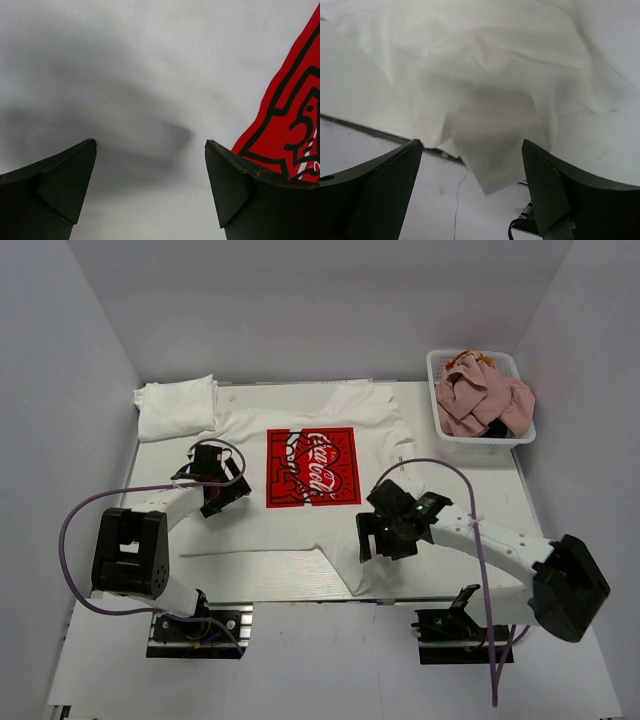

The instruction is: Fold and stack the t-shirts

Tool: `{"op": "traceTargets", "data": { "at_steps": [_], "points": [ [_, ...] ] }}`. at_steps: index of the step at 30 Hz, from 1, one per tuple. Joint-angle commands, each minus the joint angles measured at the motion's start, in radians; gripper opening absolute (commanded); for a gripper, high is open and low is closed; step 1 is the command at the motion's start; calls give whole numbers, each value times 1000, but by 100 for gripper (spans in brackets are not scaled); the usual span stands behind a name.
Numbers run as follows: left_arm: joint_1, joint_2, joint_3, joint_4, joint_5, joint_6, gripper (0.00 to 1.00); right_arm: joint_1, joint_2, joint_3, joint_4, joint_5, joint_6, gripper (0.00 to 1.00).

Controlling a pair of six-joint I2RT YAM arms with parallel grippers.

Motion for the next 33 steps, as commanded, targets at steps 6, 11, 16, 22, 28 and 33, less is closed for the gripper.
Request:
{"op": "traceTargets", "data": {
  "at_steps": [6, 11, 16, 22, 28, 33],
  "points": [
    [3, 24, -31, -25, -8, 15, 100, 79, 68, -27, -200, 239, 136, 0],
    [3, 35, -22, -45, -26, 15, 100, 89, -103, -119, -354, 143, 249, 0],
    [13, 56, -2, -57, -54, 15, 100, 99, -251, -191, -276, -21, 252, 30],
    [2, 56, 7, -67, -45, 15, 100, 98, -234, -146, -202, -54, 114, 90],
    [2, 13, 28, -74, -26, 26, 100, 85, -176, -17, -106, 233, 115, 90],
    [2, -8, 88, -94, -26, 46, 100, 31, -75, 57, -18, 481, 165, 90]
  ]
}}
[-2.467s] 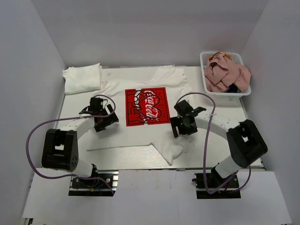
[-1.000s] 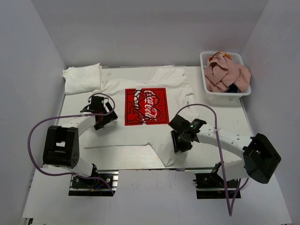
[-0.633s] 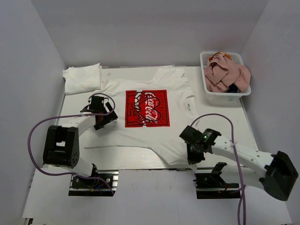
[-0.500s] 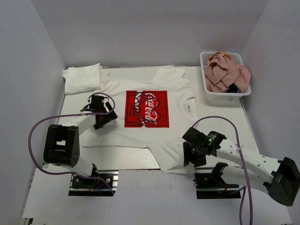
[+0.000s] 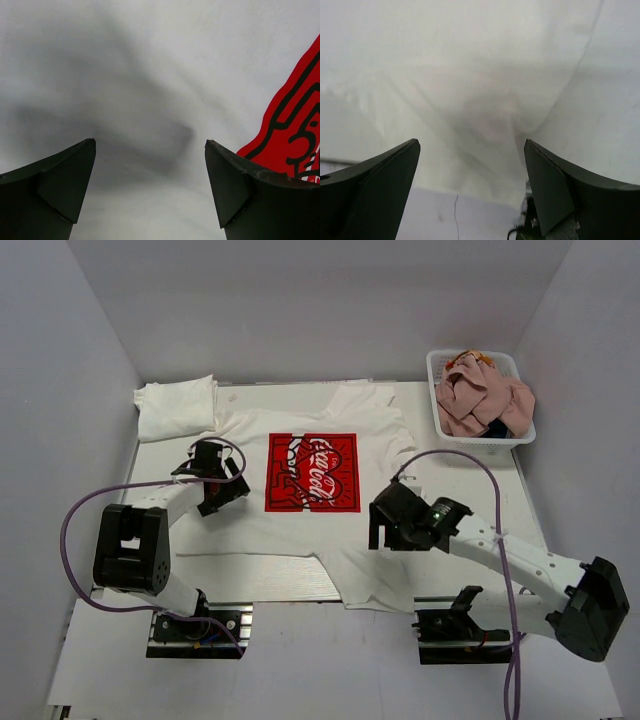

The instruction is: Fold and stack the t-shirts

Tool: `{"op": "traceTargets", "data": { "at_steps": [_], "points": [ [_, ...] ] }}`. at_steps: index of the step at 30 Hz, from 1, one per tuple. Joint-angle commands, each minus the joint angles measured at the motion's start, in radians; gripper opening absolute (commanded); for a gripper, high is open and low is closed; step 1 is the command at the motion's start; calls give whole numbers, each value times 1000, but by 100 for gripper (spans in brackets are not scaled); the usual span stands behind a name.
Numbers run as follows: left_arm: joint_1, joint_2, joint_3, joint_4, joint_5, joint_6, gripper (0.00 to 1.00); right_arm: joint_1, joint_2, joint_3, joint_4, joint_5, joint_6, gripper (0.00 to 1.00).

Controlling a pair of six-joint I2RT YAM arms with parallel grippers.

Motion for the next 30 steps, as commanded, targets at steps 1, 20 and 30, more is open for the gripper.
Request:
{"op": "traceTargets", "data": {
  "at_steps": [1, 20, 30],
  "points": [
    [2, -30, 74, -51, -25, 31, 100, -51, 121, 65, 106, 217, 5, 90],
    [20, 325, 399, -34, -104, 138, 100, -470, 879, 511, 349, -64, -303, 90],
    [20, 485, 583, -63, -39, 129, 100, -589, 1218, 983, 219, -99, -363, 90]
  ]
}}
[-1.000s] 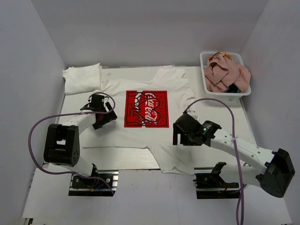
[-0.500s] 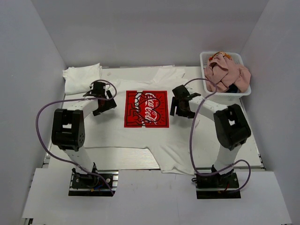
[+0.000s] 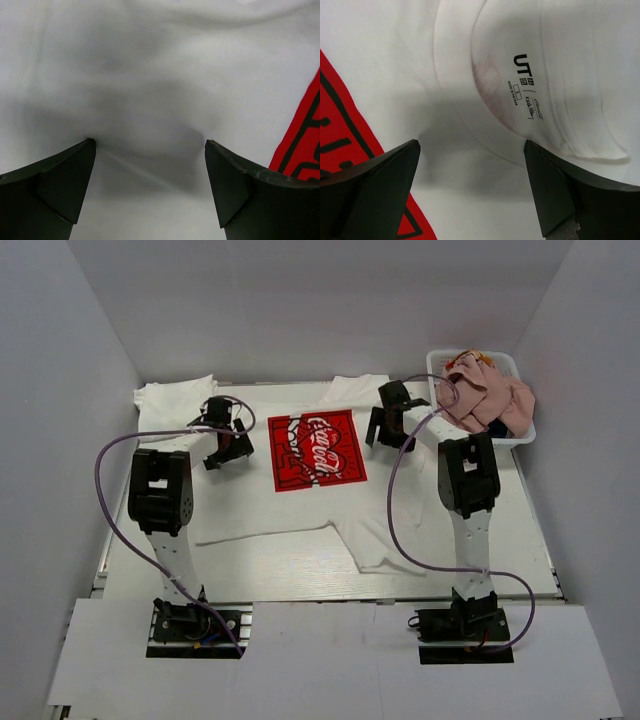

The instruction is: Fold and stack the t-shirts

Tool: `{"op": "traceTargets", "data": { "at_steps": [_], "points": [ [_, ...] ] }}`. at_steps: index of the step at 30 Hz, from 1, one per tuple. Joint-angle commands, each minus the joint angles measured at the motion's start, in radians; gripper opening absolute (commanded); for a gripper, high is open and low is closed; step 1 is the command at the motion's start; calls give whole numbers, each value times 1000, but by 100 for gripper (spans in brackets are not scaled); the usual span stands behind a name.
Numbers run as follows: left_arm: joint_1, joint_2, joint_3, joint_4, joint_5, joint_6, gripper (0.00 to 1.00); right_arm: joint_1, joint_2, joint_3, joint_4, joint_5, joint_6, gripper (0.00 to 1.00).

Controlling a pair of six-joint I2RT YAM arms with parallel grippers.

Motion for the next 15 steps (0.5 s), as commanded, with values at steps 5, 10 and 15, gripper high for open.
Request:
{"op": "traceTargets", "data": {
  "at_steps": [5, 10, 15],
  "points": [
    [4, 93, 170, -46, 48, 19, 100, -61, 259, 399, -105, -95, -194, 90],
    [-18, 60, 211, -85, 37, 31, 100, -20, 63, 252, 4, -135, -322, 90],
    [-18, -205, 60, -76, 26, -33, 100, 34, -277, -68, 195, -165, -367, 90]
  ]
}}
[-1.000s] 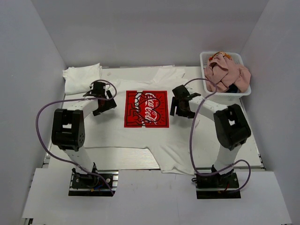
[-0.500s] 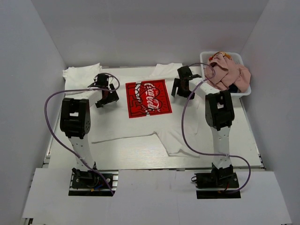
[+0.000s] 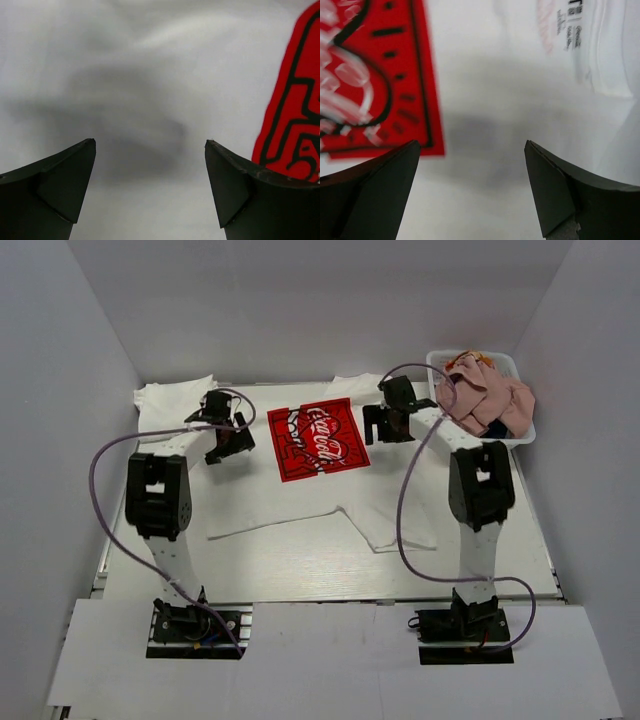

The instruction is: Fold and stack the t-shirts

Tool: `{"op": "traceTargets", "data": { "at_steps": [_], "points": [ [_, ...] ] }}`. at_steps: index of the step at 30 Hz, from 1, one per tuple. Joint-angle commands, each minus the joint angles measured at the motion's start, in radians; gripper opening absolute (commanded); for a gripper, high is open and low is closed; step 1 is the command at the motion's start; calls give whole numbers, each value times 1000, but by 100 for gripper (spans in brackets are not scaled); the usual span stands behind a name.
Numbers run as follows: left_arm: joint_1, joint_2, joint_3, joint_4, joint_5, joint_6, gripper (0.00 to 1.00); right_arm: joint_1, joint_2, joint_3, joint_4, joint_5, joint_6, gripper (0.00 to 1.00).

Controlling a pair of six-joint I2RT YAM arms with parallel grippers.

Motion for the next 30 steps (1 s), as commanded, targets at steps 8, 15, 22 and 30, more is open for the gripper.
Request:
{"op": "traceTargets", "data": {
  "at_steps": [8, 15, 22, 30],
  "points": [
    [16, -616, -552, -150, -67, -432, 100, 54, -614, -601, 397, -54, 191, 90],
    [26, -817, -716, -212, -157, -525, 100, 40, -858, -917, 432, 35, 439, 90],
    [26, -770, -775, -209, -145, -558, 100, 31, -1062, -1092, 414, 152, 502, 90],
    [26, -764, -887, -153, -125, -569, 56, 23, -1165, -1068, 58, 259, 539, 90]
  ]
}}
